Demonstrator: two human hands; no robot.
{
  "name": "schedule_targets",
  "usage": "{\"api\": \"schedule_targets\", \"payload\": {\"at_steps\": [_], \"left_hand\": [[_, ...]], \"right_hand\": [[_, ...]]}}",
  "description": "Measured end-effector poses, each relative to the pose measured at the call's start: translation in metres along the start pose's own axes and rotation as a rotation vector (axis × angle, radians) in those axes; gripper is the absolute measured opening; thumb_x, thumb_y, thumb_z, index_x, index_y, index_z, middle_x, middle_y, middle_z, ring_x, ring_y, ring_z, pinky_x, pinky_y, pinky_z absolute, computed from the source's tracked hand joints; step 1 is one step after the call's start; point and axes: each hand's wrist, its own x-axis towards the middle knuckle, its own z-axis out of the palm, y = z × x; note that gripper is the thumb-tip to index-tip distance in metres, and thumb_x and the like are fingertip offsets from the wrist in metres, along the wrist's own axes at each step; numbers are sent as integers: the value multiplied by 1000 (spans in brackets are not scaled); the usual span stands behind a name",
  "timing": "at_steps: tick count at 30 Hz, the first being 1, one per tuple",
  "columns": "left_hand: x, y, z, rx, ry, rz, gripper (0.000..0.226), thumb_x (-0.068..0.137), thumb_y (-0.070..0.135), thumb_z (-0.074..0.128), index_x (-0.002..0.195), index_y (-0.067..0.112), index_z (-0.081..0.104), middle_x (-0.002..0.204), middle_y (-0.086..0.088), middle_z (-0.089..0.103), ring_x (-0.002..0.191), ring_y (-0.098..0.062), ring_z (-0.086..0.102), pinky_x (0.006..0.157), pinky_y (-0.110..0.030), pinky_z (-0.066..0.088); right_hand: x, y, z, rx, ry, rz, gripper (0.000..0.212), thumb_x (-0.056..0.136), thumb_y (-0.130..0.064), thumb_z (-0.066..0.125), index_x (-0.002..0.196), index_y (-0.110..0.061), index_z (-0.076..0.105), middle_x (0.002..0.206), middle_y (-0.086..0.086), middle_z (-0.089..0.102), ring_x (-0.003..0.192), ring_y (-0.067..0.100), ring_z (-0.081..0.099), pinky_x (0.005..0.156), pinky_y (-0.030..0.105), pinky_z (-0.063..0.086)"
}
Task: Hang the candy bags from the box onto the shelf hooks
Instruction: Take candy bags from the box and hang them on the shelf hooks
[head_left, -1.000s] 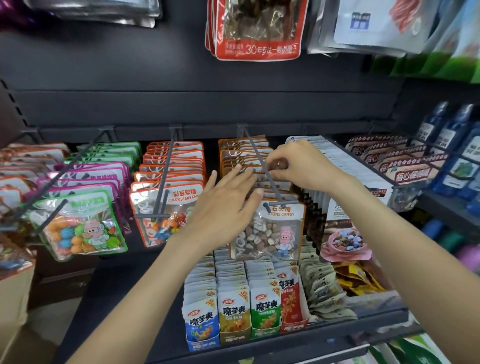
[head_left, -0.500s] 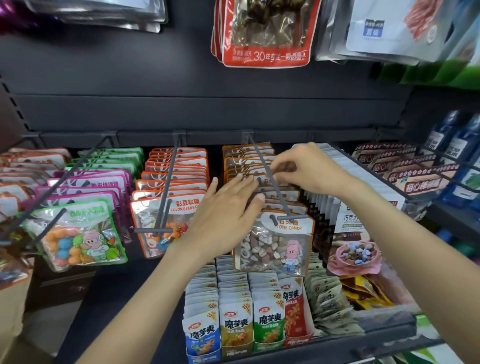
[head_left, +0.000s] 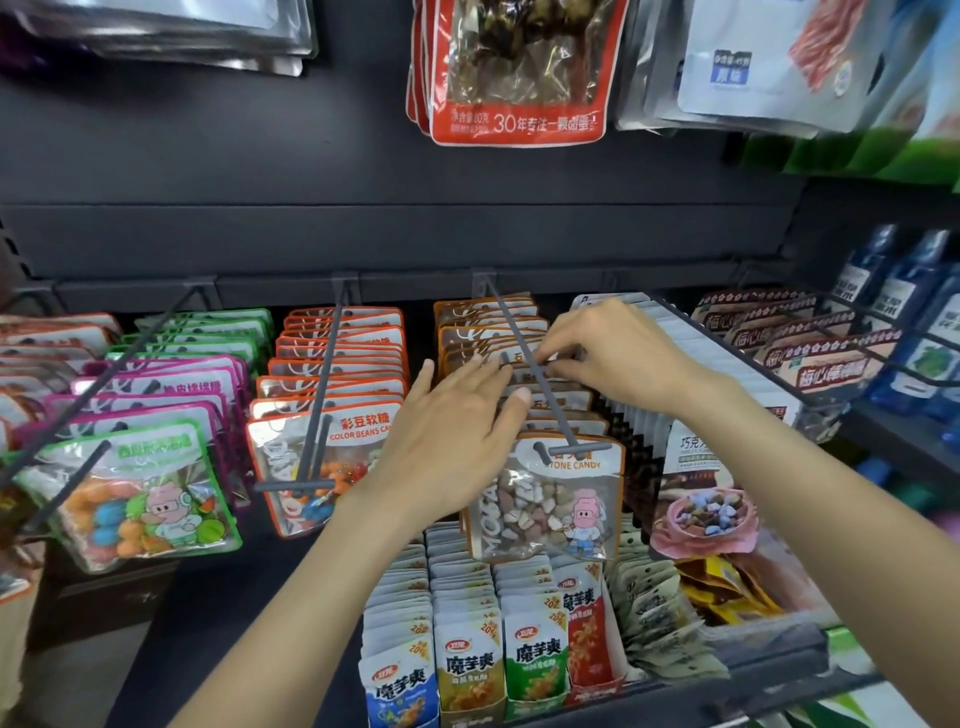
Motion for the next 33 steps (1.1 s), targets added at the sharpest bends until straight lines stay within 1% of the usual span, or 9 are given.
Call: {"api": "schedule_targets", "payload": {"at_steps": [10, 13, 15, 17, 19, 21, 23, 28, 33], "left_hand": [[8, -3, -3, -5, 36, -13, 54, 102, 45, 16, 150, 23, 28, 156, 7, 28, 145, -5, 15, 120, -35, 0], [12, -4, -3, 13, 8, -10, 53, 103, 45, 16, 150, 23, 27, 157, 7, 25, 146, -5, 13, 120, -36, 0], [13, -6, -3, 4, 1, -7, 53, 103, 44, 16, 151, 23, 26, 158, 8, 24, 146, -5, 12, 120, -36, -1], [13, -7, -3, -11, 4, -3, 52, 103, 43, 16, 150, 24, 27, 158, 8, 24, 146, -5, 11, 120, -35, -1], [15, -8, -3, -22, 16, -5, 51, 104, 43, 17, 150, 24, 27, 158, 8, 22, 146, -6, 10, 119, -34, -1], [20, -8, -2, -24, 27, -9, 52, 104, 43, 19, 151, 23, 24, 160, 7, 18, 147, -8, 7, 118, -33, -1], [29, -7, -2, -23, 0, -17, 52, 104, 41, 19, 152, 22, 20, 161, 5, 12, 148, -11, 3, 118, -32, -1], [42, -7, 2, 3, -108, -36, 53, 104, 38, 19, 153, 19, 12, 162, 1, 2, 148, -13, -5, 119, -36, -1], [36, -8, 2, -10, -75, -22, 53, 104, 40, 20, 153, 21, 16, 162, 4, 7, 148, -9, -2, 118, -35, -1]], "right_hand": [[15, 0, -8, 62, -113, 2, 8, 85, -19, 71, 89, -22, 77, 63, -24, 49, 65, 1, 50, 68, 26, 43], [17, 4, -10, 141, -184, -19, 5, 84, -16, 72, 84, -19, 76, 63, -25, 53, 64, -10, 54, 64, 6, 35], [17, 7, -10, 195, -206, -14, 8, 84, -13, 72, 82, -20, 74, 65, -25, 56, 67, -15, 55, 62, 2, 34], [19, 10, -8, 241, -160, 22, 8, 86, -13, 71, 86, -20, 75, 72, -20, 63, 71, -10, 59, 70, 4, 41], [23, 13, -4, 207, -77, 85, 9, 86, -16, 71, 93, -21, 75, 79, -13, 67, 78, 0, 63, 79, 20, 51], [28, 15, 0, 89, -45, 128, 12, 86, -21, 71, 98, -23, 74, 81, -13, 64, 81, 7, 63, 80, 29, 53], [32, 16, 3, 38, -47, 138, 14, 86, -23, 72, 100, -24, 73, 81, -13, 62, 81, 9, 62, 76, 30, 52], [32, 15, 5, 8, -58, 140, 8, 84, -24, 73, 82, -28, 66, 78, -10, 61, 76, 10, 59, 65, 26, 42], [30, 18, 5, 23, -95, 102, 18, 84, -25, 72, 74, -32, 60, 77, -11, 62, 74, 10, 58, 64, 26, 39]]}}
